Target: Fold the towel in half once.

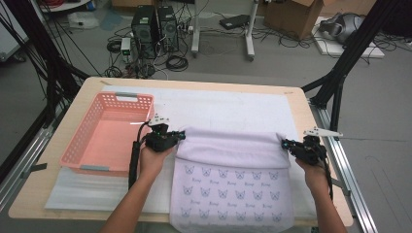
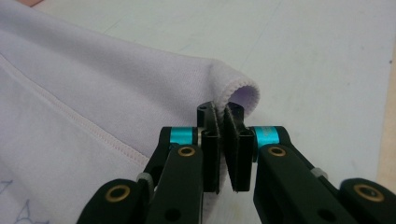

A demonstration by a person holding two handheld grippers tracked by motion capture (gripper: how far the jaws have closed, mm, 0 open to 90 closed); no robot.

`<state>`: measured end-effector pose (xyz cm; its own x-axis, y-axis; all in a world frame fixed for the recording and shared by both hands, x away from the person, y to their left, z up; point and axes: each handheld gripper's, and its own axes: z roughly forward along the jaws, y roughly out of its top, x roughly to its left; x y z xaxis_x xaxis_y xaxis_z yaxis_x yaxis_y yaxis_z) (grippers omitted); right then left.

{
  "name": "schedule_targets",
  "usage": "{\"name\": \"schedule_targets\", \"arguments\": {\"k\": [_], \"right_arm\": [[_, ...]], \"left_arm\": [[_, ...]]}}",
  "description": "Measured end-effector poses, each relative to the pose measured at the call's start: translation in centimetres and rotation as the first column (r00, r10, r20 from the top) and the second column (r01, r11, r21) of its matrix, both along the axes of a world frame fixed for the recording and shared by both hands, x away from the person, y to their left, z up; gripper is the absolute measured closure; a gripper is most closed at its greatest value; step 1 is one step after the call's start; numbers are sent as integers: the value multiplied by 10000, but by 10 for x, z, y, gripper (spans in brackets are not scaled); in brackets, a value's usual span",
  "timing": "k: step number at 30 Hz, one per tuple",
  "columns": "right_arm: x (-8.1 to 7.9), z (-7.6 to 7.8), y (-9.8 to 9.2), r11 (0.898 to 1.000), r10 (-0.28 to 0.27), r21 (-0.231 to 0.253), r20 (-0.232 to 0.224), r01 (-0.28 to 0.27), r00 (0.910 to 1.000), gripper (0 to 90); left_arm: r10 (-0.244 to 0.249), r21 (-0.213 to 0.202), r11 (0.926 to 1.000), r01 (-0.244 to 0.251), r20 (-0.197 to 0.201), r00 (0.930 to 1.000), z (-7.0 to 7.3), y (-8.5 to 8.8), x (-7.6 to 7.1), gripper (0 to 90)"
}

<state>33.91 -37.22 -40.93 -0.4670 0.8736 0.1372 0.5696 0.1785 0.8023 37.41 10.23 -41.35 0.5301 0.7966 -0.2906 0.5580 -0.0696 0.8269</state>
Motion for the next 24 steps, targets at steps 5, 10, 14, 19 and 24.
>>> {"name": "schedule_targets", "arguments": {"k": [5, 10, 14, 19, 24], "right_arm": [[30, 3, 2, 9997, -149, -206, -21, 148, 9999, 858], [43, 0, 2, 9996, -247, -121, -39, 247, 9997, 857], [52, -2, 3, 9991, -408, 75, 60, 407, 9992, 852], [51, -4, 0, 9953, -931, 247, -313, 939, 9952, 592], [39, 3, -7, 9938, -870, 660, -391, 894, 9954, 558]], "left_arm": [[225, -43, 9997, -224, 165, 9996, -2, -2, 22, 854], [356, 42, 9994, -357, 366, 9987, -4, -2, 33, 854], [376, 72, 9993, -378, 298, 9988, -9, -2, 35, 837], [472, -112, 9988, -467, 543, 9974, -13, -3, 24, 567], [-388, 30, 9992, 388, 34, 9992, -12, -7, 14, 474]]}}
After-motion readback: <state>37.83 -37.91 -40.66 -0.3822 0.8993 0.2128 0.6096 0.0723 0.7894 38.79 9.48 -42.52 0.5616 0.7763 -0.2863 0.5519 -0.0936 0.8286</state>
